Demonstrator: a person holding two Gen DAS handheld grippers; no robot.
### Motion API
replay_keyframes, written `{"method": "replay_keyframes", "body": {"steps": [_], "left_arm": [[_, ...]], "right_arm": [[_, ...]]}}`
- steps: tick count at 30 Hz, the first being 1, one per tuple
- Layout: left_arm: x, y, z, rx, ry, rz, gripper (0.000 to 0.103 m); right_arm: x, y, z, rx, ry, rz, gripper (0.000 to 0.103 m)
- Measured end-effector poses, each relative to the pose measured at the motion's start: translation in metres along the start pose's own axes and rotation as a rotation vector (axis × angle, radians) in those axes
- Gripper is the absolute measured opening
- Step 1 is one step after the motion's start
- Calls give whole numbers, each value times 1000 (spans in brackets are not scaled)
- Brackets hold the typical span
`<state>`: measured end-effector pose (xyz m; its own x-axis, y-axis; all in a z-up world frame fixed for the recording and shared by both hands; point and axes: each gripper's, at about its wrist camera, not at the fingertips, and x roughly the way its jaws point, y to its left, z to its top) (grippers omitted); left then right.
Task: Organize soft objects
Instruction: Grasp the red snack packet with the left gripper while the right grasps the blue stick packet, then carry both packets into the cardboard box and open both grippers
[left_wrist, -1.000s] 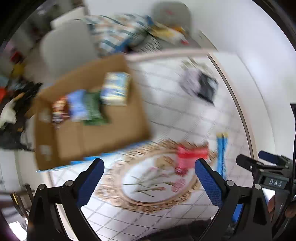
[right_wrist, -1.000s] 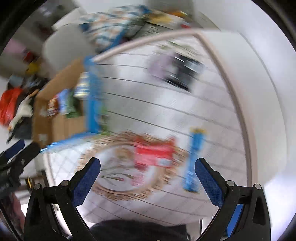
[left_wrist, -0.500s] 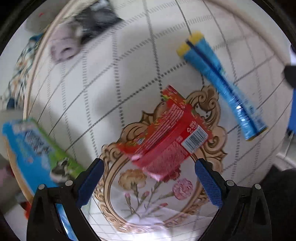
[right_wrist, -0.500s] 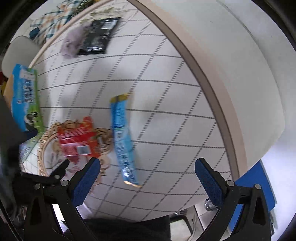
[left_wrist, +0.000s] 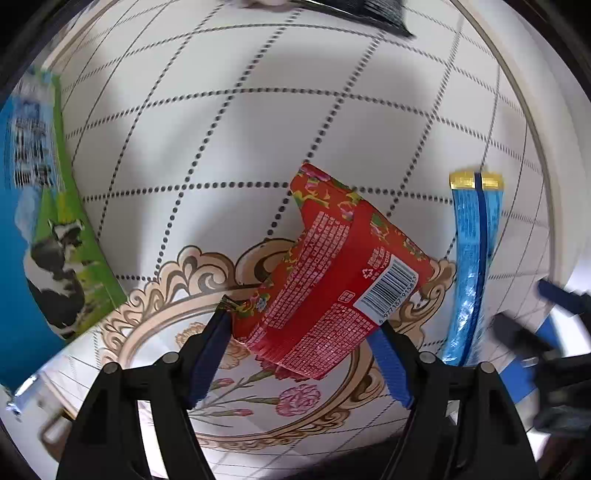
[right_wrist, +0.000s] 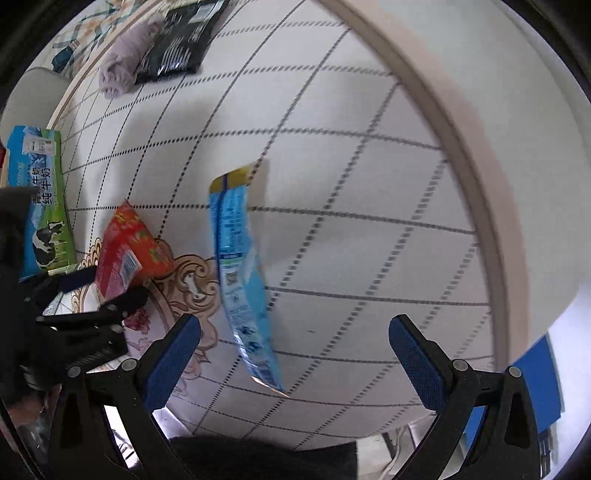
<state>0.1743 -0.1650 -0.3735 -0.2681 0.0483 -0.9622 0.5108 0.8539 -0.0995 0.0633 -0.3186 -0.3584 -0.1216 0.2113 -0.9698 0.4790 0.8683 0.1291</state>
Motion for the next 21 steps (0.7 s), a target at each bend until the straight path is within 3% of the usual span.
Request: {"method": "replay_keyframes", "body": {"steps": [5, 6, 9, 11, 13, 14, 21], "left_arm": [[2, -1, 6, 57, 6, 45, 75], [2, -1, 7, 69, 1, 43, 75], [1, 0, 7, 49, -13, 33, 73], [-2, 1, 5, 28, -30, 34, 66], [-10, 7, -3, 8, -47, 36, 60], [-13, 6, -6, -2, -56, 22, 47], [-23, 5, -38, -43, -80, -11, 43]], "right_arm": [[28, 23, 4, -30, 43, 0, 91], [32, 25, 4, -27, 48, -5, 80], [35, 34, 2, -38, 27, -63, 70], [34, 42, -2, -69, 10, -112, 61], [31, 47, -6, -97, -14, -160, 26], [30, 48, -7, -97, -12, -161, 22], [15, 42, -12, -73, -2, -109, 15]]}}
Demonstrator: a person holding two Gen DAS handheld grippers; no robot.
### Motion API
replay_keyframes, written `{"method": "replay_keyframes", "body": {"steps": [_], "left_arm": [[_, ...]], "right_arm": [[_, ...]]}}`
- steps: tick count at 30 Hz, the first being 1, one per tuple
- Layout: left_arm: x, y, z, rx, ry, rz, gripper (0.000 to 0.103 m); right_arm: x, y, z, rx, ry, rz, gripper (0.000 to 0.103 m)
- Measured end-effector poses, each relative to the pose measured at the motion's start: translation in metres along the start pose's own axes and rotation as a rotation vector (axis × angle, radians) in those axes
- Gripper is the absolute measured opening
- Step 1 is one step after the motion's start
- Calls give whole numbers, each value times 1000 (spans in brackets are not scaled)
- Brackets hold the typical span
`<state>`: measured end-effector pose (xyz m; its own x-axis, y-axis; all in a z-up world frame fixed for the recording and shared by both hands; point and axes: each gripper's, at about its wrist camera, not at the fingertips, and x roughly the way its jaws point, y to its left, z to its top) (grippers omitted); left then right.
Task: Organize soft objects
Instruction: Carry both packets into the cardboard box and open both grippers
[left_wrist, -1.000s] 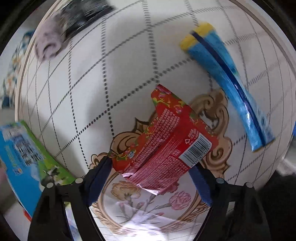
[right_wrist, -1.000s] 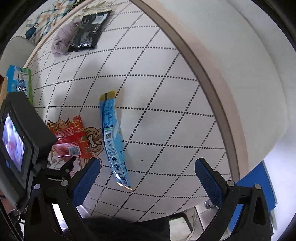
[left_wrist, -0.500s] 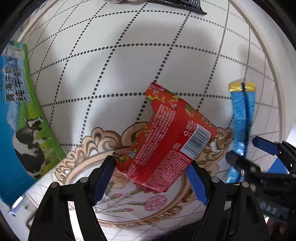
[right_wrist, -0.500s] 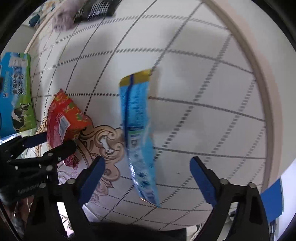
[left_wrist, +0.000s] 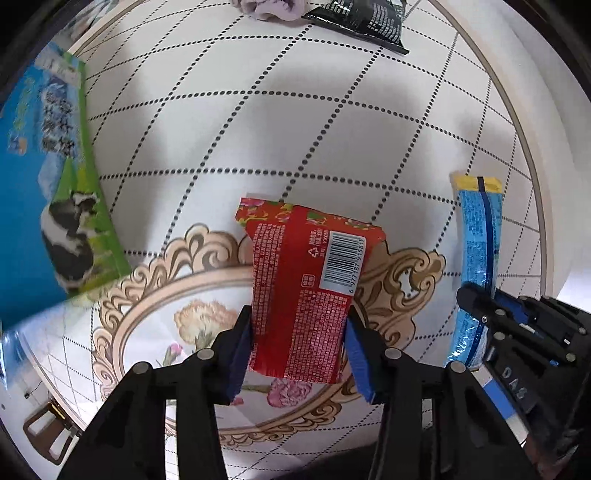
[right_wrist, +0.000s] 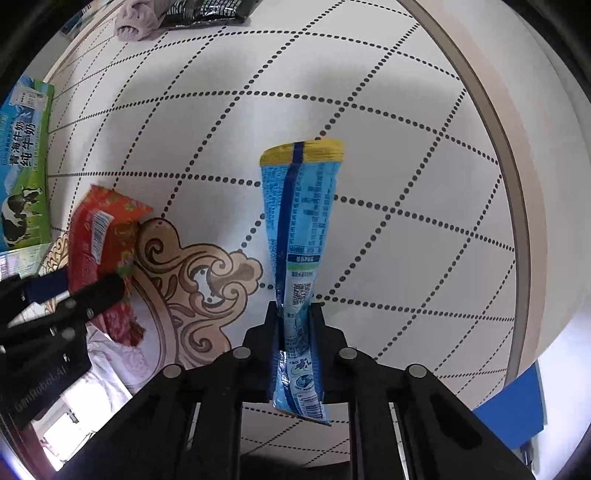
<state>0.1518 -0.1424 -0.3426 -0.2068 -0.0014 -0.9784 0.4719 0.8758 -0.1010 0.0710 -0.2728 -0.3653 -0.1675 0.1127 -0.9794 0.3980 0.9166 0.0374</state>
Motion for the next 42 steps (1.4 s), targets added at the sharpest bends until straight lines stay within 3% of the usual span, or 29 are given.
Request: {"method": "replay_keyframes", "body": {"steps": [7, 14, 21, 26, 33, 42], "left_arm": [[-30, 22, -27, -62, -61, -79, 43], [-105, 38, -52, -109, -192, -160, 43], [-188, 80, -75, -178, -368, -188, 43], [-229, 143, -92, -269, -459, -121, 43], [-230, 229, -104, -403, -482, -48, 42], [-200, 316, -104, -523, -433, -25, 42]], "right_arm": [[-37, 0, -5, 0, -30, 80, 15], [-98, 9, -7, -45, -97, 180, 14], [-167, 68, -15, -163, -201, 280, 14], [-201, 131, -12, -251, -257, 319, 14], [-215, 224, -7, -343, -273, 336, 14], [-189, 307, 21, -326, -252, 301, 14]]}}
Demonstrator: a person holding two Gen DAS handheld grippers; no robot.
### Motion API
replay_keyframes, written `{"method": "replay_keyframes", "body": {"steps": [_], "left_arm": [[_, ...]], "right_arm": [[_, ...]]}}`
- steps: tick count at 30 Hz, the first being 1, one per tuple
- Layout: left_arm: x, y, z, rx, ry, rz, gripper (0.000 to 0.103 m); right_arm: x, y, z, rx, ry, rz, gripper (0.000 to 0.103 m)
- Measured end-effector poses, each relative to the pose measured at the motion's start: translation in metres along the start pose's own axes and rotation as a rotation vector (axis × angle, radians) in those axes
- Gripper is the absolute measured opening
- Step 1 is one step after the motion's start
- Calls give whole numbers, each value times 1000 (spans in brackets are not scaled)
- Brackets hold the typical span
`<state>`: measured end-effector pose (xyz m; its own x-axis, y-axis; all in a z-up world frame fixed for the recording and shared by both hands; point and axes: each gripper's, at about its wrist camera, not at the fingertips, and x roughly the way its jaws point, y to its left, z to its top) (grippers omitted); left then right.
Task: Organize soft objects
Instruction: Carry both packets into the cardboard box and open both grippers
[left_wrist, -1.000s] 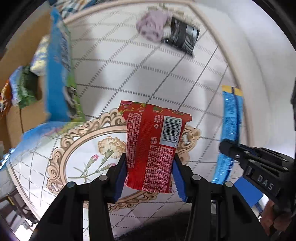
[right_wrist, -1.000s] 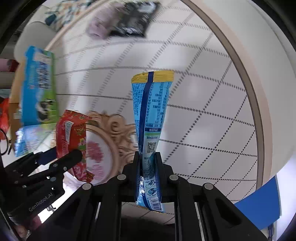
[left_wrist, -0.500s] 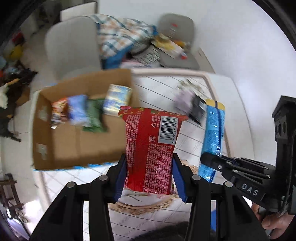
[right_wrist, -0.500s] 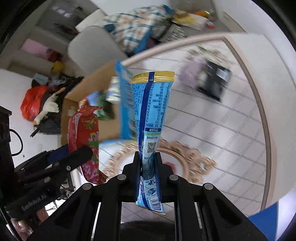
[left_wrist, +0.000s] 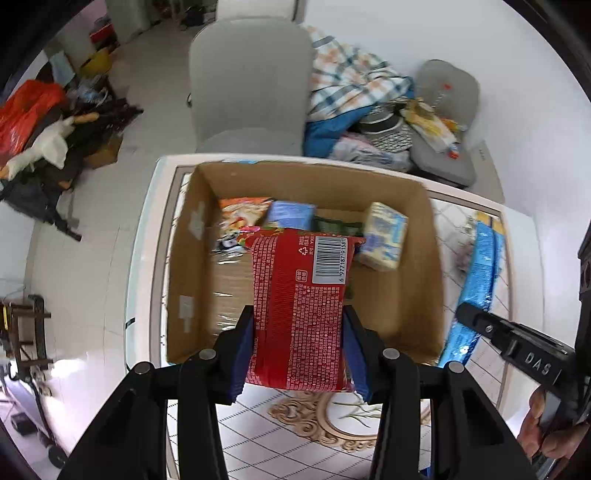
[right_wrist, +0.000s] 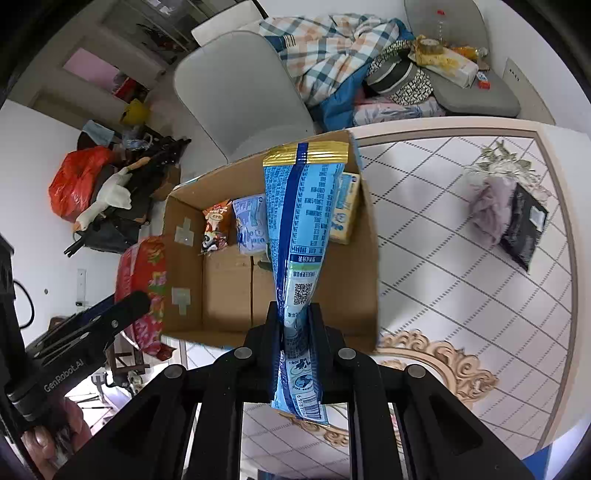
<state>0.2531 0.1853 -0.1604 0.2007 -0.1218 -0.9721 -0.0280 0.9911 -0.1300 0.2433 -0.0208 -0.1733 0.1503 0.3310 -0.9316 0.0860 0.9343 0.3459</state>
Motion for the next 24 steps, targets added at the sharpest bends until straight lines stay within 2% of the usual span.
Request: {"method": "replay_keyframes", "body": {"steps": [7, 12, 18, 21, 23, 24], "left_arm": [[60, 31, 10, -39, 105, 43, 42], [102, 43, 7, -48, 193, 52, 42], [127, 53, 7, -50, 249, 44, 43], [132, 55, 8, -49, 274, 63, 43], [131, 55, 8, -49, 277, 57, 43], [130, 56, 8, -51, 276, 53, 43]], "right_arm": [[57, -11, 26, 84, 21, -76, 14], [89, -17, 32, 107, 46, -129, 14], [112, -19, 30, 114, 69, -167, 14], [119, -19, 29, 116, 78, -179, 15], [122, -20, 29, 117, 88, -175, 17], [123, -20, 29, 118, 89, -183, 26]]}}
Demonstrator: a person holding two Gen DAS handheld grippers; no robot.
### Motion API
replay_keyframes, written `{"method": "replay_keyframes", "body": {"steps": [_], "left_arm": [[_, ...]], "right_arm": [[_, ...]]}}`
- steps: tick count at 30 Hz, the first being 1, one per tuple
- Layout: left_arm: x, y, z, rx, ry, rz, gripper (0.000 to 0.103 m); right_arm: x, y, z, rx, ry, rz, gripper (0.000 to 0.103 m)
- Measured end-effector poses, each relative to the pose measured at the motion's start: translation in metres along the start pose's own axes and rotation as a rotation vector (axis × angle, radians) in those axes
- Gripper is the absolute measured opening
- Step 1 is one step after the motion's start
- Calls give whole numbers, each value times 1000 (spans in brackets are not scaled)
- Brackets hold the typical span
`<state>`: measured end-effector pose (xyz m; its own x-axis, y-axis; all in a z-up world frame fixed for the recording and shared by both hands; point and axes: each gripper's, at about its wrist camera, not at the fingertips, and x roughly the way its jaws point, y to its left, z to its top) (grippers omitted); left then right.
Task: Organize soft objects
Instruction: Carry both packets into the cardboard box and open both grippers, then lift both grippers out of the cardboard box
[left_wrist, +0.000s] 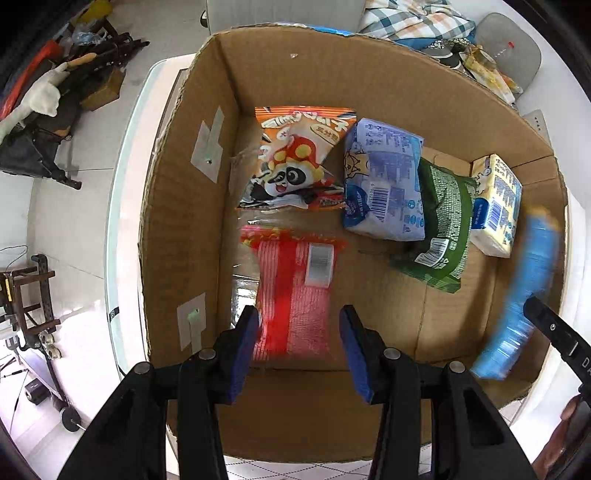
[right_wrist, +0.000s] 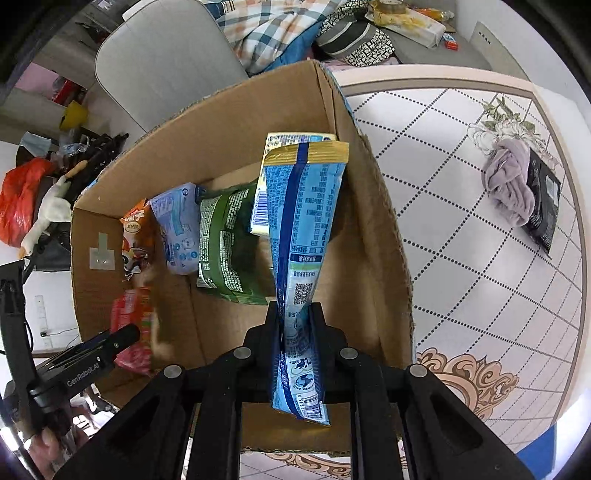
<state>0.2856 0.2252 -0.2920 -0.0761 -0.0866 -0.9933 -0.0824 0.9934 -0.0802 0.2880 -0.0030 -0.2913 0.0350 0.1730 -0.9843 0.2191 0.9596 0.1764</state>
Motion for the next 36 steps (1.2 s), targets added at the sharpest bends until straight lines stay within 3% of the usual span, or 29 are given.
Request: {"method": "replay_keyframes", "body": {"steps": [1, 3, 10, 13, 15, 16, 17, 19, 23, 25, 30, 36], "left_arm": [[0, 1, 1, -3, -3, 1, 47], [-7, 3, 0, -14, -15, -9, 49], [-38, 4, -8, -11, -85, 10, 55], [-52, 4, -16, -24, -121, -8, 78], [-63, 2, -23, -26, -158, -8, 79], [-66, 2, -27, -26, -174, 2, 83], [-70, 2, -30, -23, -188, 12, 94], [-73, -1, -35, -20, -208, 23, 101], [-78, -8, -49, -25, -238, 49, 102], [-80, -11, -57, -25, -252, 58, 102], [-90, -16, -76, -36, -294, 65, 102], [-108, -19, -99, -47, -343, 70, 102]], "right_arm": [[-1, 1, -1, 1, -5, 1, 40], [-5, 2, -2, -3, -9, 12, 58], [-18, 6, -6, -39, -1, 7, 62], [-23, 8, -13, -69, 0, -7, 63], [-26, 10, -18, -89, 1, -12, 64], [-27, 12, -21, -104, 1, -21, 68], [-28, 14, -24, -118, -1, -29, 72], [-32, 17, -30, -148, -13, -41, 79], [-39, 22, -40, -199, -29, -61, 83], [-43, 23, -46, -217, -35, -63, 96], [-50, 23, -60, -249, -60, -85, 103], [-65, 16, -78, -270, -90, -86, 103]]}}
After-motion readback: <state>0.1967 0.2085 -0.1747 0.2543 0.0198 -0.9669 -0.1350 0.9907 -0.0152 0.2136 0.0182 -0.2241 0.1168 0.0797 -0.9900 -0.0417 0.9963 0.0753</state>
